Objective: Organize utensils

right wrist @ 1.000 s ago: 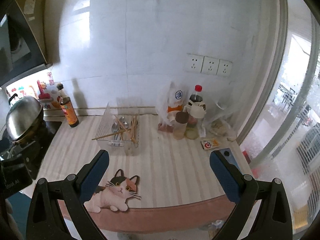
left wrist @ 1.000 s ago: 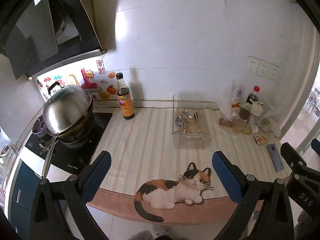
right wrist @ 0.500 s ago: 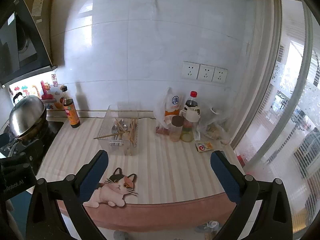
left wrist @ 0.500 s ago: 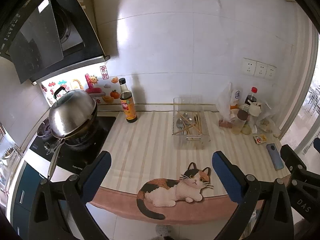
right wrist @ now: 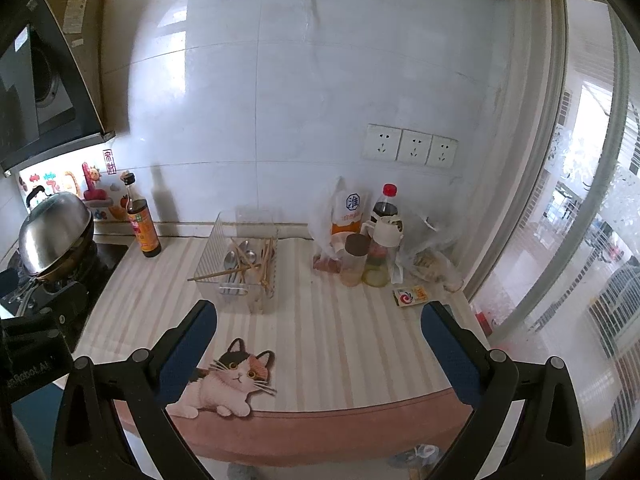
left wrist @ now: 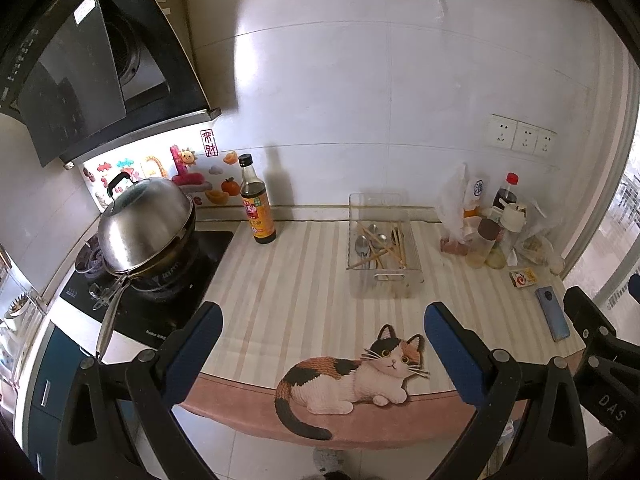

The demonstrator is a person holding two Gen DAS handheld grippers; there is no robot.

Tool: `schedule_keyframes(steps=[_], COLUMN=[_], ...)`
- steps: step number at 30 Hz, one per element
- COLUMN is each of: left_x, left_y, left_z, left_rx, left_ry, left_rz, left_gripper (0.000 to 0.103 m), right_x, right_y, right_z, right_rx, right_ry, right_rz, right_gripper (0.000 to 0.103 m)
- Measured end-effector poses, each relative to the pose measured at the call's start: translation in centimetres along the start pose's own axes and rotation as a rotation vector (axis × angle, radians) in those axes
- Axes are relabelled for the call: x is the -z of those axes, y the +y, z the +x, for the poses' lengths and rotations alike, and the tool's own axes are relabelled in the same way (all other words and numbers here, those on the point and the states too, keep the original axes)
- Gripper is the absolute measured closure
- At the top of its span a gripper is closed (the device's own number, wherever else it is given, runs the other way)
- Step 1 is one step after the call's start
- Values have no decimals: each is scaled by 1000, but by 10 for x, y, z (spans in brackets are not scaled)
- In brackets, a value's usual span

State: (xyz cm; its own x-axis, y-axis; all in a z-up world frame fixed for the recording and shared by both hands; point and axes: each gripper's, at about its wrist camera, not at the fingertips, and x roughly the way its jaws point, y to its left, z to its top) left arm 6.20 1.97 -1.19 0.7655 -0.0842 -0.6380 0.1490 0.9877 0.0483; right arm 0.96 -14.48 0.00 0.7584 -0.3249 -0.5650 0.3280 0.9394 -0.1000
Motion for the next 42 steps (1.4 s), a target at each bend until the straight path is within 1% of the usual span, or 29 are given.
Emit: schedule_keyframes(steps=[18,37,42], left_x=[4,9,10], left_y=[-3,-1,-3], left_z=[7,5,2], left_rx=[3,17,8], left_ry=[13,20,15], left_rz=[-6,-10,-17], left_gripper=[0,0,0], right_x=[3,8,8], right_y=[0,4,5], right_z=[9,6,5], right_rx=[-13,-37,-37], right_ry=[10,29,27], right_rz=[-7,-10,-10], right_gripper=[0,0,0])
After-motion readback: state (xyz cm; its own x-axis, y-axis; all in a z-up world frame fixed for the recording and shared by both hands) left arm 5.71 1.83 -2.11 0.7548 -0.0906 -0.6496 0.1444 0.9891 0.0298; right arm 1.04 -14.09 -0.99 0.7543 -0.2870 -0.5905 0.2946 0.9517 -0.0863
